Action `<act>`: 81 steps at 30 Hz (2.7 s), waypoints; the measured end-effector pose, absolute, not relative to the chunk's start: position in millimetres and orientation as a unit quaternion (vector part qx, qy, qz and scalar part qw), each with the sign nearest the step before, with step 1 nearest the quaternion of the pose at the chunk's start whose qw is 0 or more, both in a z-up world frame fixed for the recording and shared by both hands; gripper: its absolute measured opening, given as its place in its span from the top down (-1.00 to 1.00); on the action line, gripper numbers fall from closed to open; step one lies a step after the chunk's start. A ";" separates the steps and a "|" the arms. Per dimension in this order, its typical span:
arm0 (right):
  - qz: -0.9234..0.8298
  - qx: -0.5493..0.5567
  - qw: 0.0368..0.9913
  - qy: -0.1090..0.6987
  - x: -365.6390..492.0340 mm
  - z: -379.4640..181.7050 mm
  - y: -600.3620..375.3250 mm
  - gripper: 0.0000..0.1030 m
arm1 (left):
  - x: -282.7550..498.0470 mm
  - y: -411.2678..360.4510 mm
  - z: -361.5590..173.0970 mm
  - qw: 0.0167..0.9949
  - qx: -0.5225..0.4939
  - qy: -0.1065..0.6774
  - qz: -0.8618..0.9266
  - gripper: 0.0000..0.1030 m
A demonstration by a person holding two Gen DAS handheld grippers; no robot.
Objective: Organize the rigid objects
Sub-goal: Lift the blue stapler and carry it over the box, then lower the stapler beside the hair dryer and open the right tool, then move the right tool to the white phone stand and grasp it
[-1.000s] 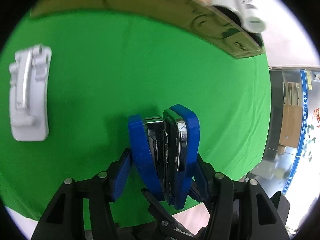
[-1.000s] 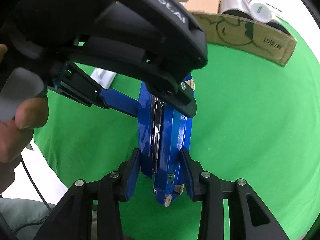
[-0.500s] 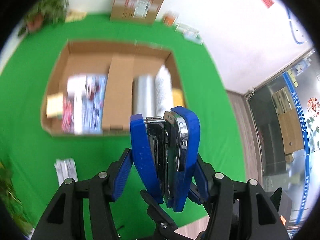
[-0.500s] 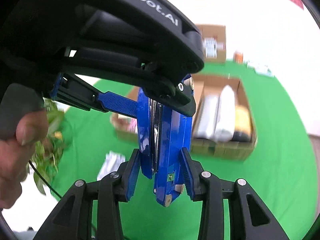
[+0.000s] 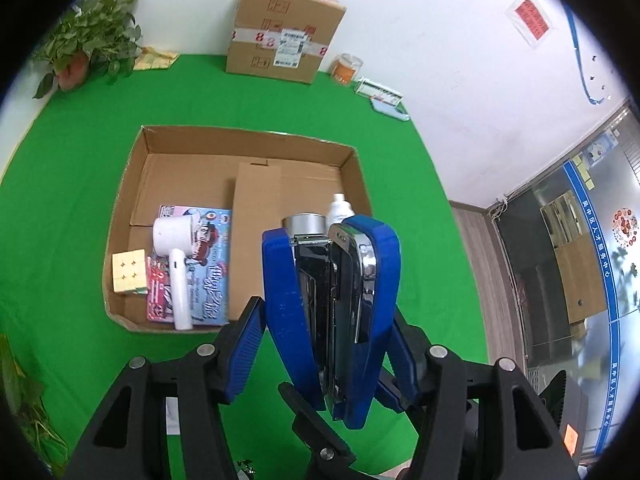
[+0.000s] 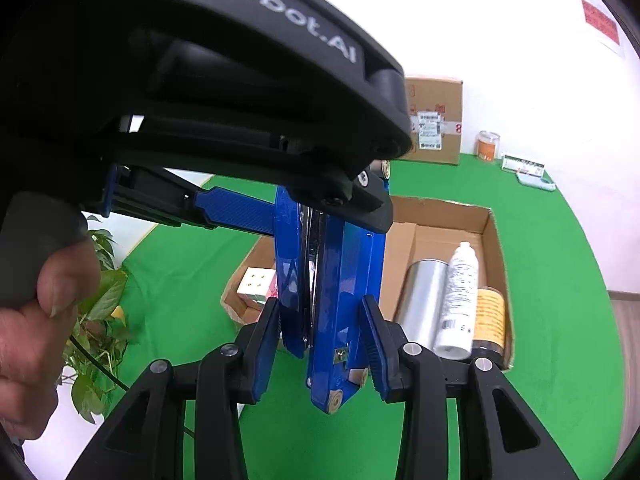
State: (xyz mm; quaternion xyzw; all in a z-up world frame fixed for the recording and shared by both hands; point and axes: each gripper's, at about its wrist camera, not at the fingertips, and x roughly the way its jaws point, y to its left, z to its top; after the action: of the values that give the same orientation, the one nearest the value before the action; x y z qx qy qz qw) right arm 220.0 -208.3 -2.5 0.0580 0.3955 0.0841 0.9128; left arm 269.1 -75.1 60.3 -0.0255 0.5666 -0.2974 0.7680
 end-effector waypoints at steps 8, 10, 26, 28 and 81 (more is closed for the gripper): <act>0.078 0.069 0.883 0.457 286.8 -42.1 -172.5 0.27 | 337.0 -56.4 1.9 0.723 -0.039 0.625 -0.292 -0.11; 0.076 0.071 0.874 0.474 303.3 -60.1 -166.9 0.26 | 351.7 -52.5 -13.2 0.712 -0.044 0.638 -0.289 -0.10; 0.049 0.080 0.832 0.546 383.2 -151.7 -137.0 -0.09 | 402.3 -35.0 -84.2 0.663 -0.082 0.677 -0.310 -0.23; 0.038 0.084 0.838 0.537 372.6 -147.7 -140.1 -0.43 | 399.7 -24.7 -69.2 0.681 -0.095 0.655 -0.313 -0.23; 0.081 -0.013 0.815 0.573 193.3 -243.9 3.2 -0.24 | 224.6 197.2 -160.2 0.700 -0.118 0.673 -0.208 -0.27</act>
State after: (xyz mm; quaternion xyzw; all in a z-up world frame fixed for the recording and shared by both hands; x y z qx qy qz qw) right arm 193.3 3.2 -243.9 -0.0132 0.5732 0.0809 0.8153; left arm 224.6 197.2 -160.2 -0.1184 0.6729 -0.2082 0.6998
